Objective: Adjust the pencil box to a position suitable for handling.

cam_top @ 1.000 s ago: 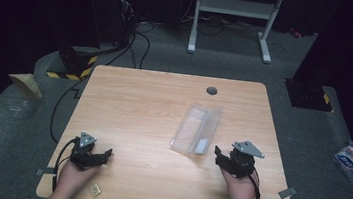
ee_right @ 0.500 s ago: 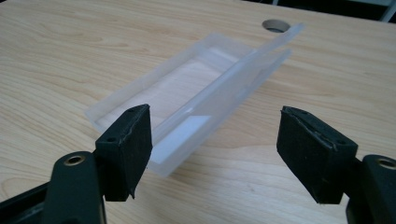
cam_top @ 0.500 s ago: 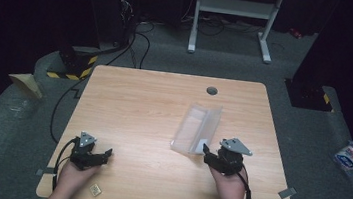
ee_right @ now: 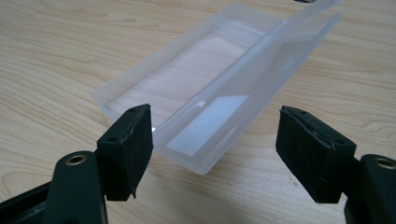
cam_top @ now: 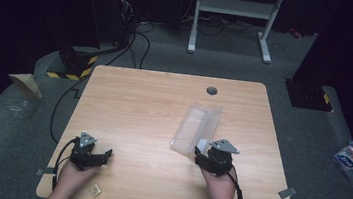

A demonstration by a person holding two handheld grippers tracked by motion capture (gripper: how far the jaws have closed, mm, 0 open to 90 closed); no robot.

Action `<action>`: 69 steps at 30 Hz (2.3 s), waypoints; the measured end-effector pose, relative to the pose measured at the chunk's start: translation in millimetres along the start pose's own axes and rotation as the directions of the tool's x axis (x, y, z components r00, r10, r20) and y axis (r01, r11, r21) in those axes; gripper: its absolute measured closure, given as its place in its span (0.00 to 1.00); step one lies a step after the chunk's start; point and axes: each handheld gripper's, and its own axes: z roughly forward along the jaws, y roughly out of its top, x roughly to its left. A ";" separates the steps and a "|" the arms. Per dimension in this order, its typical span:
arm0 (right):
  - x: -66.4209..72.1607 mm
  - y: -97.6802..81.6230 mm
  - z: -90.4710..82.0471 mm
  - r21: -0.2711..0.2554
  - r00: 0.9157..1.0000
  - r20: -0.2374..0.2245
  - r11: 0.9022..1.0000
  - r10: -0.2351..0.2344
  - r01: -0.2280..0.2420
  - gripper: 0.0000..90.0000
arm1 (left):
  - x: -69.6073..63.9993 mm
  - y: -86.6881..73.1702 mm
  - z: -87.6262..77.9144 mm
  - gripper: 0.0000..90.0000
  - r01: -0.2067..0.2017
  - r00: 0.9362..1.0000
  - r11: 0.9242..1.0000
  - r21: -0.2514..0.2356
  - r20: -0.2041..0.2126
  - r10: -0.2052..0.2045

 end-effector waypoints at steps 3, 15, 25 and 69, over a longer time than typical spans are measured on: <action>-1.5 -2.5 -0.8 -0.007 1.000 0.006 1.000 -0.001 0.001 0.32 | -0.1 -0.1 0.1 0.20 0.000 1.000 1.000 -0.001 -0.001 0.000; -14.9 -6.7 -5.1 -0.002 1.000 0.018 1.000 0.005 -0.005 0.34 | 0.0 -0.2 0.1 0.20 -0.001 1.000 1.000 -0.003 0.001 0.001; -32.7 -5.5 -11.5 -0.009 0.998 0.055 1.000 0.014 -0.014 0.35 | -0.1 -0.2 0.1 0.20 0.001 1.000 1.000 -0.002 0.003 -0.001; -53.0 -15.3 20.7 0.084 0.993 0.101 0.994 0.063 -0.071 0.34 | 0.1 0.5 0.7 0.19 -0.005 1.000 1.000 0.000 0.006 0.005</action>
